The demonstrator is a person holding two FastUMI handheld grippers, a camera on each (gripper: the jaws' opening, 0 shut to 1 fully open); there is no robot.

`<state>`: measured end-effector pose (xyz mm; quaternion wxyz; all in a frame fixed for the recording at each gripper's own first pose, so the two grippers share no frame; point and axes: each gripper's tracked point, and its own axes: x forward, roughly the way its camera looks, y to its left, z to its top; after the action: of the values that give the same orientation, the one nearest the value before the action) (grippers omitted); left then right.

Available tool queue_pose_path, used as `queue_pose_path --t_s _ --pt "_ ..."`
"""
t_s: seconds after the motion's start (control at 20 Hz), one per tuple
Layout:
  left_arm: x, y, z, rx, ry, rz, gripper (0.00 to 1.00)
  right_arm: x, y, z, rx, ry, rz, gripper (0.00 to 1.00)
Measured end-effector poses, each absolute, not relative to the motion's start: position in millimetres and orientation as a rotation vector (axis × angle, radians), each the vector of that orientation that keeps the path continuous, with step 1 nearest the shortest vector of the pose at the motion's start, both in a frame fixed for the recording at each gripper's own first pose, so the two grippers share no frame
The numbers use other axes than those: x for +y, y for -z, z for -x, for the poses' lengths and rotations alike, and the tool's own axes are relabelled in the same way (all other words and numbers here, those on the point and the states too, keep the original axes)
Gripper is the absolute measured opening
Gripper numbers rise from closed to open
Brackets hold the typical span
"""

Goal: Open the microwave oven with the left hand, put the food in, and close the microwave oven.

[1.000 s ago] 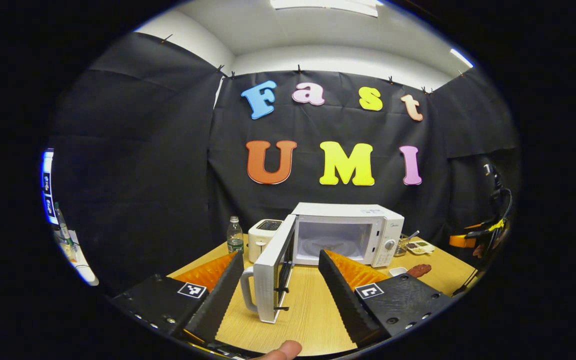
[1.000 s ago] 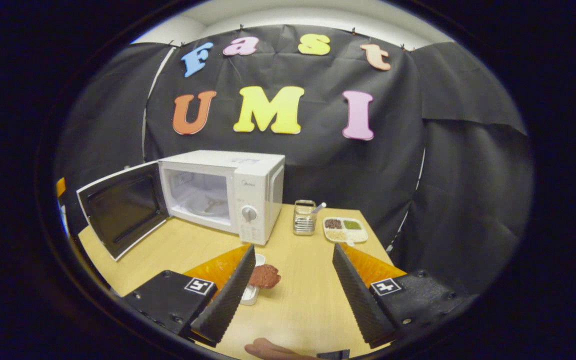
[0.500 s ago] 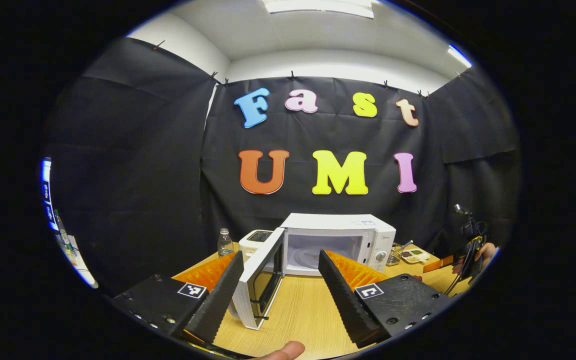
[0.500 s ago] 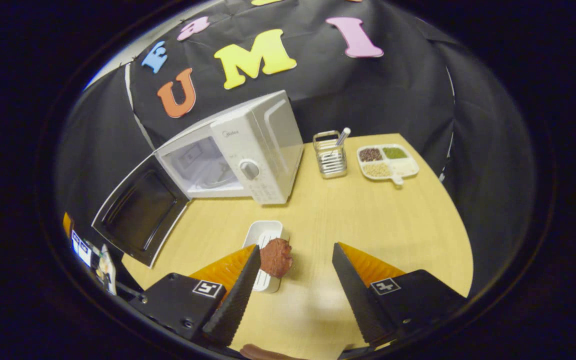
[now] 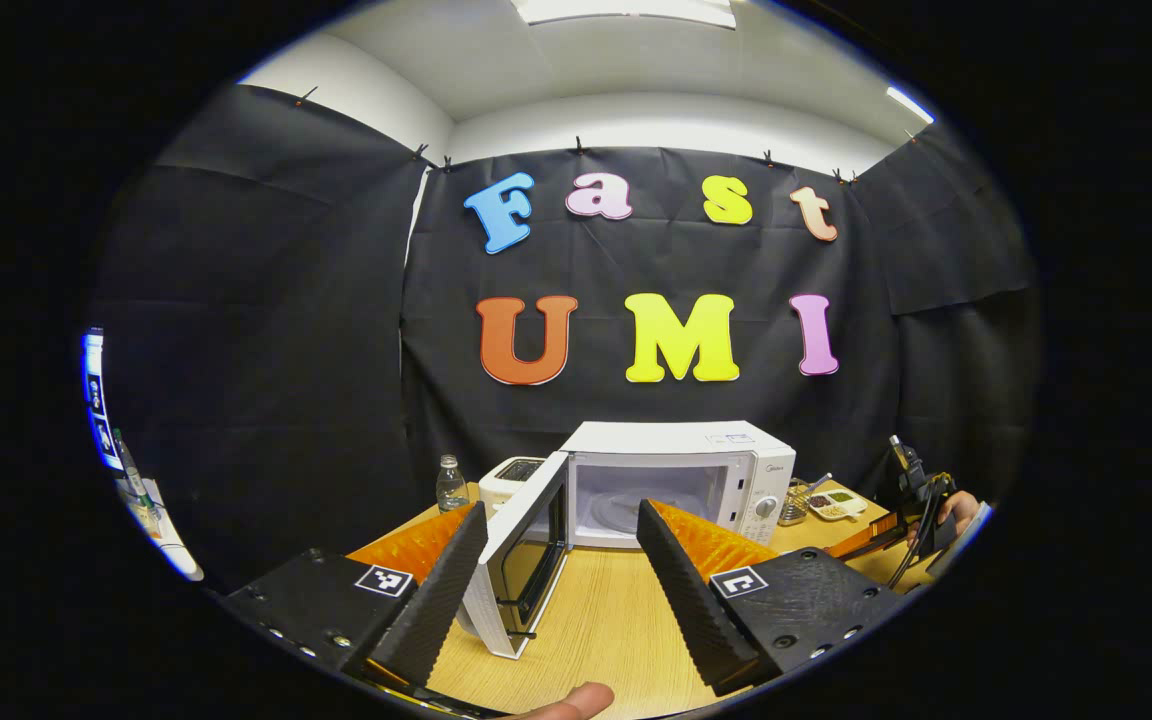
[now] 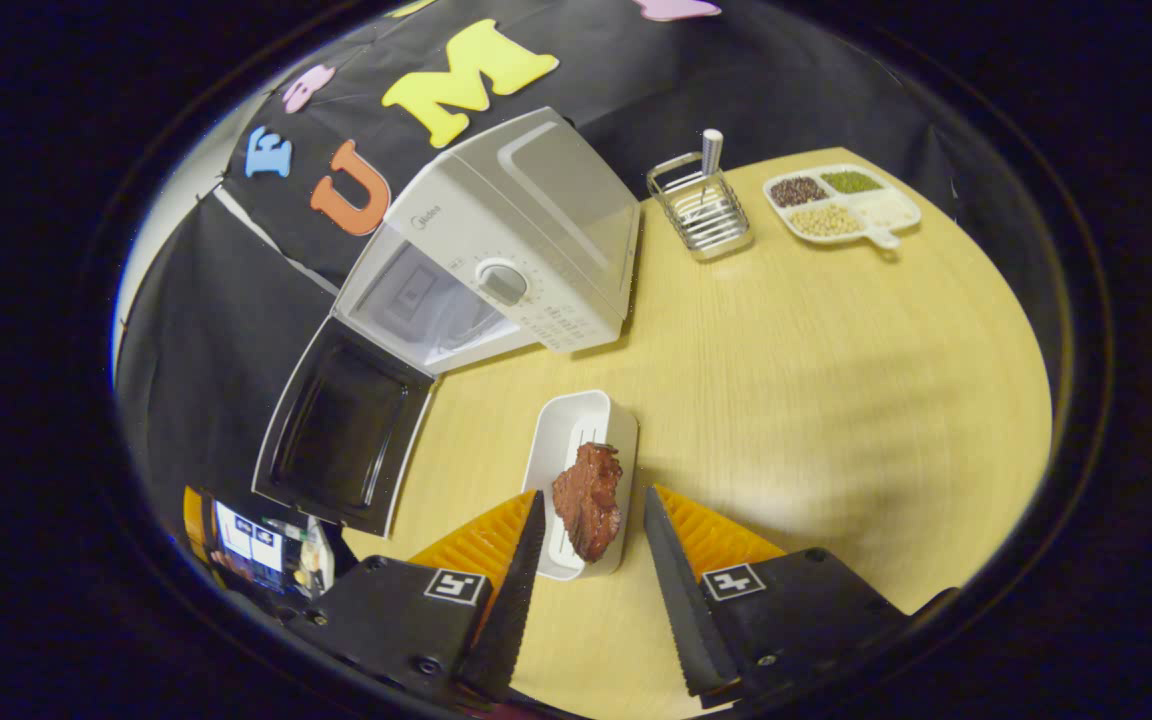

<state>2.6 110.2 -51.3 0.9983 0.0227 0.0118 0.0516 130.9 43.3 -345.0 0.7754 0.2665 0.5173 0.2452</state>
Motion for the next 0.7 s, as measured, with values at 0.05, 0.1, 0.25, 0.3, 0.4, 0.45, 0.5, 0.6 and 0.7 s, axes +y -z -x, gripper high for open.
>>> queue_pose_path --t_s 0.05,0.1,0.25,0.3,0.4,0.45,0.5,0.6,0.7 --pt "111.3 52.9 -2.4 0.026 -0.1 -0.045 0.92 45.6 348.2 -127.4 1.151 -0.54 -0.614 0.49" --pt "111.7 54.7 -1.0 0.029 -0.099 -0.045 0.92 48.2 348.9 -127.6 1.163 -0.548 -0.65 0.39" --pt "112.7 57.8 4.1 0.039 -0.093 -0.051 0.92 48.5 347.9 -126.7 1.148 -0.55 -0.656 0.16" --pt "112.3 57.2 6.2 0.036 -0.088 -0.054 0.92 48.0 345.7 -125.2 1.136 -0.543 -0.645 0.13" --pt "113.3 55.5 9.6 0.027 -0.078 -0.057 0.92 43.9 338.4 -119.9 1.093 -0.532 -0.592 0.02" --pt "112.3 55.5 10.8 0.021 -0.071 -0.055 0.92 41.5 328.5 -116.6 1.067 -0.528 -0.554 0.12" --pt "111.2 53.7 13.4 0.019 -0.061 -0.053 0.92 41.2 320.6 -112.9 1.041 -0.521 -0.514 0.12" --pt "111.7 52.9 15.4 0.01 -0.049 -0.047 0.92 41.0 303.9 -104.6 0.989 -0.511 -0.437 0.12" --pt "114.1 53.7 19.1 0.007 -0.042 -0.034 0.92 43.8 285.2 -95.0 0.921 -0.501 -0.332 0.12"
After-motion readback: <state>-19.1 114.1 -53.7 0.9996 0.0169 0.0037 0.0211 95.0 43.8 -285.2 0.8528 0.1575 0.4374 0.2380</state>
